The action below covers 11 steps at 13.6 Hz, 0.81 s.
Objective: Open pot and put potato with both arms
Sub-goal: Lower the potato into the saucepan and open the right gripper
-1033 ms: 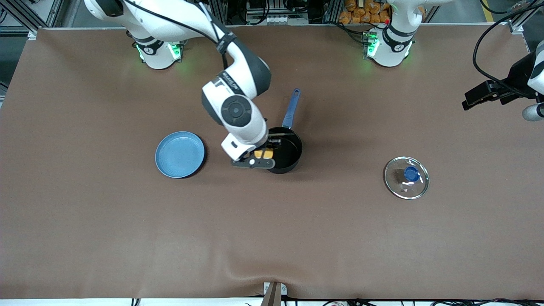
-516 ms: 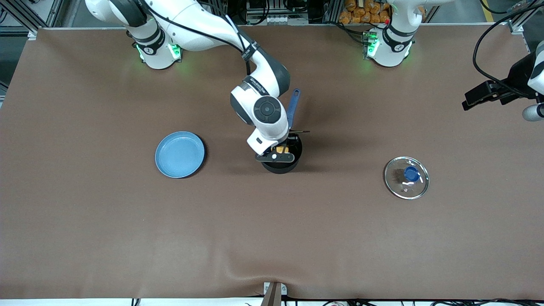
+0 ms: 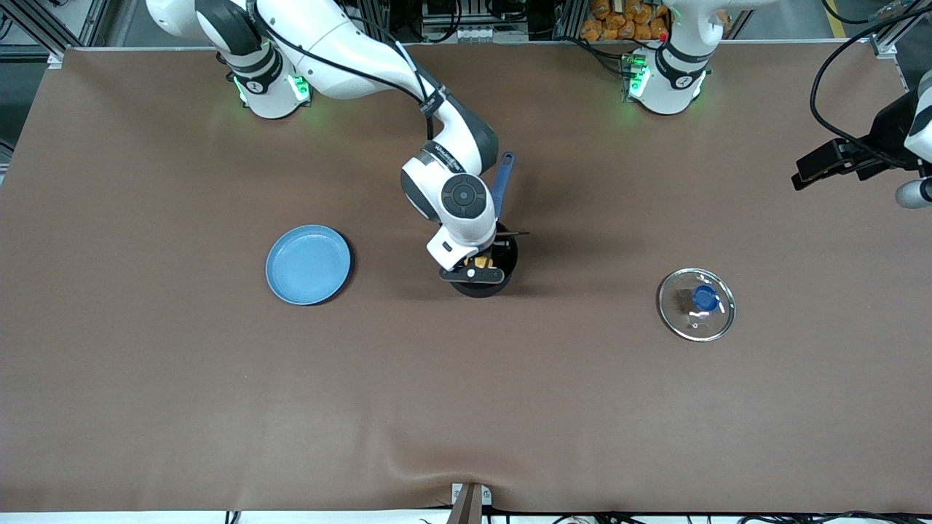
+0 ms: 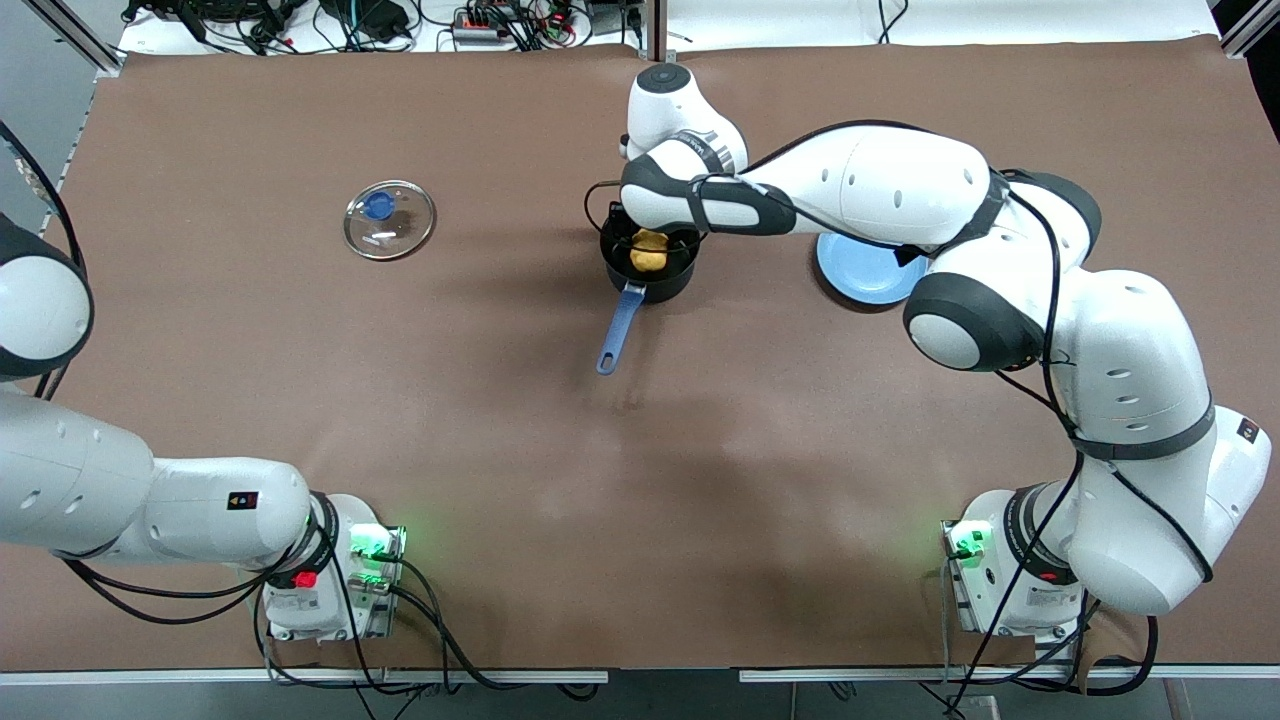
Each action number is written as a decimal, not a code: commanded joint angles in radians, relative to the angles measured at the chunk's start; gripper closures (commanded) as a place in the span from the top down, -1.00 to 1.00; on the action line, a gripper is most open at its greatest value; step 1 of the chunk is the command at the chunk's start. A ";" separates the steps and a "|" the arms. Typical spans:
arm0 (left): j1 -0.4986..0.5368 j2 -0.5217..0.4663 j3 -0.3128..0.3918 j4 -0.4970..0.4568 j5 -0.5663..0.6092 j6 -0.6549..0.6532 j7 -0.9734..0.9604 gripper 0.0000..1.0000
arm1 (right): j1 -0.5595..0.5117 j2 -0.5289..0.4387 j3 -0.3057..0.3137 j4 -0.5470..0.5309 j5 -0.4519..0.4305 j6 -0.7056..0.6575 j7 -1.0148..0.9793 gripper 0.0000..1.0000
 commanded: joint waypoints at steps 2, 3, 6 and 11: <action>0.004 -0.005 0.002 -0.007 -0.018 0.012 0.018 1.00 | 0.014 0.026 -0.010 0.038 -0.019 -0.003 0.031 -0.53; 0.003 -0.005 0.002 -0.007 -0.019 0.012 0.016 1.00 | 0.014 0.028 -0.010 0.038 -0.019 -0.001 0.046 -0.17; 0.004 -0.005 0.002 -0.007 -0.018 0.012 0.018 1.00 | 0.014 0.026 -0.013 0.047 -0.020 -0.003 0.060 1.00; 0.003 -0.005 0.002 -0.005 -0.018 0.012 0.018 1.00 | 0.010 0.020 -0.013 0.062 -0.019 -0.012 0.059 1.00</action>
